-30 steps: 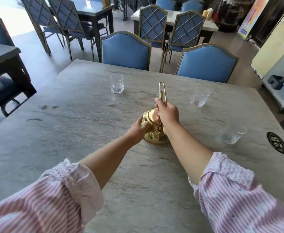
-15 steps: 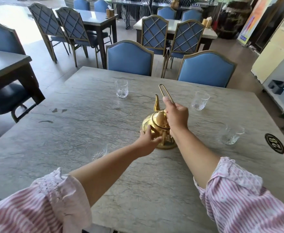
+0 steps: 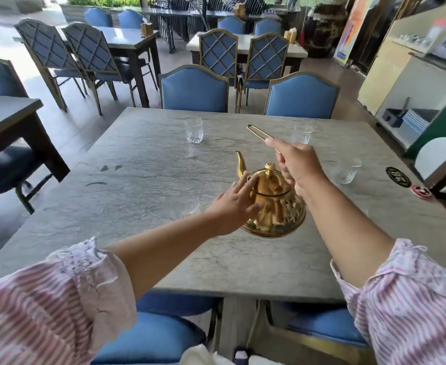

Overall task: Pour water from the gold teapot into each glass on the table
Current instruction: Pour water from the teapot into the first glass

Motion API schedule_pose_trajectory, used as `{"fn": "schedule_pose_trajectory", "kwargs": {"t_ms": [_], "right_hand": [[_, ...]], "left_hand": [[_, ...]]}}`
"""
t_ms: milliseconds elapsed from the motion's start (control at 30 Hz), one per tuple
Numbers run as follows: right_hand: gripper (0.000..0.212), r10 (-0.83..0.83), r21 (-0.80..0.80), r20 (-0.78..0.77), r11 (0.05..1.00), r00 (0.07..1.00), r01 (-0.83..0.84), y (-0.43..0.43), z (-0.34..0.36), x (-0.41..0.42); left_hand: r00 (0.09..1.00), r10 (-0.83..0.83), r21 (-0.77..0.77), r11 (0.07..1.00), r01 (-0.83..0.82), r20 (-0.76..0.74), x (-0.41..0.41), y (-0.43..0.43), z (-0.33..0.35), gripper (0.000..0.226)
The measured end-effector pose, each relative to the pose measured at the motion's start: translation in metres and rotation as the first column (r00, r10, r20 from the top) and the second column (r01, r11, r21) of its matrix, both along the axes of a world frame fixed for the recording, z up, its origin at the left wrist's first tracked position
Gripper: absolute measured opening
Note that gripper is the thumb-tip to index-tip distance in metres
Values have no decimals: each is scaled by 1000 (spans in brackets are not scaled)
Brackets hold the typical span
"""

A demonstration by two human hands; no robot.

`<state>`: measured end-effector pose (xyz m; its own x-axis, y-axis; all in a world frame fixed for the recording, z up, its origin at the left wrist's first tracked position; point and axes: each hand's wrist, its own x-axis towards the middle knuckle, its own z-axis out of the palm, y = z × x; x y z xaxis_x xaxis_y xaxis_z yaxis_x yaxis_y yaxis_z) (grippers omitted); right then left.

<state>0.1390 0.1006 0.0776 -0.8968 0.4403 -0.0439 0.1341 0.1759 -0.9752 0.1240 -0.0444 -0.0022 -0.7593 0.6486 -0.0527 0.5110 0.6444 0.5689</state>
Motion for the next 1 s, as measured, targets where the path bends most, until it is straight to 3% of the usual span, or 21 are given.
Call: {"fn": "schedule_pose_trajectory", "kwargs": {"t_ms": [133, 400, 633, 1000], "right_hand": [[46, 65, 72, 53, 995, 996, -69, -12, -5, 21], [49, 259, 148, 197, 946, 946, -290, -33, -11, 22], [49, 372, 229, 327, 860, 868, -455, -58, -5, 6], [47, 399, 277, 476, 778, 784, -564, -79, 0, -13]], "left_hand": [[994, -83, -13, 997, 82, -78, 23, -19, -8, 69], [972, -221, -111, 971, 211, -81, 39, -50, -26, 74], [984, -177, -54, 983, 178, 26, 44, -67, -27, 89], [986, -155, -1, 988, 156, 65, 40, -76, -37, 102]]}}
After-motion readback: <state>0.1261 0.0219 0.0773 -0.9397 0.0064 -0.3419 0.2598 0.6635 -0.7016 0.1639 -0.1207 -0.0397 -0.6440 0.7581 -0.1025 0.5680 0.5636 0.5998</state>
